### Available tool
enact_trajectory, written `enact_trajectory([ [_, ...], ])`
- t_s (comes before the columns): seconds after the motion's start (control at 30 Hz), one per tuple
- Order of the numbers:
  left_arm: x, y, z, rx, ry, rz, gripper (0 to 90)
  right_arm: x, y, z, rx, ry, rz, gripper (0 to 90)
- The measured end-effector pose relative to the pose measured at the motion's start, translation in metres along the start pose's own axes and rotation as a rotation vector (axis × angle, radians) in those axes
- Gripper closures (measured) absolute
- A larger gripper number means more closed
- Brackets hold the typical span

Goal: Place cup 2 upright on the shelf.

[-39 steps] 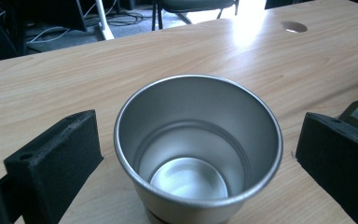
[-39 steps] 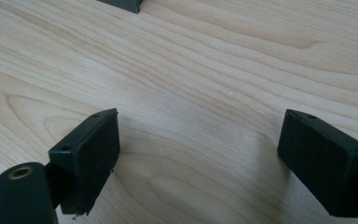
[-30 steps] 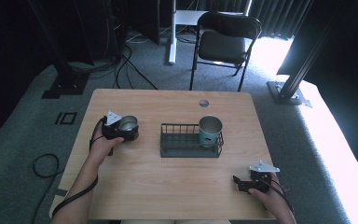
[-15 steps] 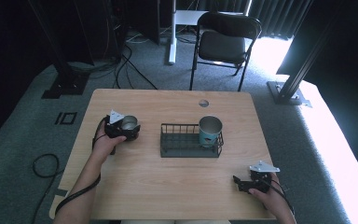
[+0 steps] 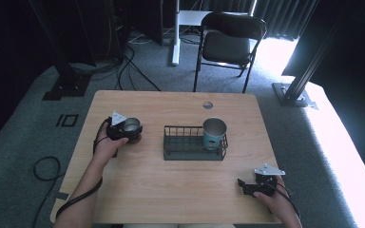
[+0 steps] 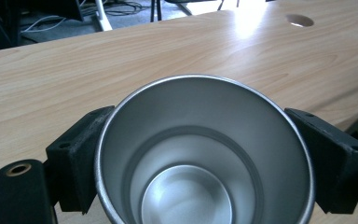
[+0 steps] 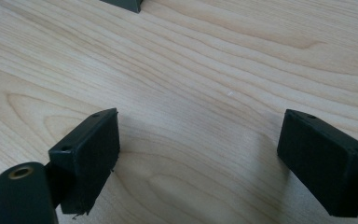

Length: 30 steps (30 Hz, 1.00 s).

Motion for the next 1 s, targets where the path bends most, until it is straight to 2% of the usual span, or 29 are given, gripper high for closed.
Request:
enact_trajectory([
  [0.37, -0.004, -0.011, -0.009, -0.018, 0.008, 0.025, 14.1, 0.0, 0.0, 0.0, 0.0, 0.0, 0.0, 12.5],
  [0.6, -0.012, -0.02, -0.023, -0.036, 0.006, 0.074, 14.1, 0.0, 0.0, 0.0, 0.0, 0.0, 0.0, 12.5],
  [0.77, -0.019, -0.025, -0.036, -0.046, 0.034, 0.089, 14.1, 0.0, 0.0, 0.0, 0.0, -0.001, 0.0, 12.4],
  [1.0, -0.03, -0.031, -0.053, -0.066, 0.053, 0.112, 14.1, 0.0, 0.0, 0.0, 0.0, -0.001, 0.0, 12.5],
])
Point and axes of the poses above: each handheld gripper's, and its own axes: y roughly forward along the jaws, z roughly out of its underside, x roughly to its left, the point moved 1 cm from there along y, roughly forward along the jaws, and after that the axes turned 4 degrees about -x, right-handed, at the moved point
